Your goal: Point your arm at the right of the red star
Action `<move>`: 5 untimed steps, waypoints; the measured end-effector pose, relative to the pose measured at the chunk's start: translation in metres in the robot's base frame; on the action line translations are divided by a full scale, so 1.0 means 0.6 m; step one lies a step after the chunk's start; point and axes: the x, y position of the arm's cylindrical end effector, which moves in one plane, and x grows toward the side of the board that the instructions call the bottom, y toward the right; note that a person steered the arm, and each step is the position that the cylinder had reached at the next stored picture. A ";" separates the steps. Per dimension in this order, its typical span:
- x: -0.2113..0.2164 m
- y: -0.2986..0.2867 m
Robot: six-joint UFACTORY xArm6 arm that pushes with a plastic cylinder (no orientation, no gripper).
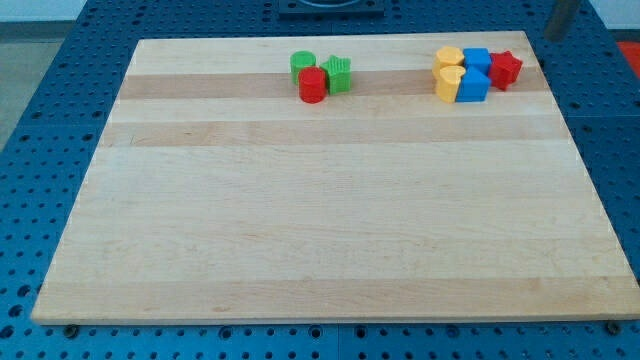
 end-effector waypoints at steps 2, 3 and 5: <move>0.034 -0.066; 0.167 -0.063; 0.135 -0.087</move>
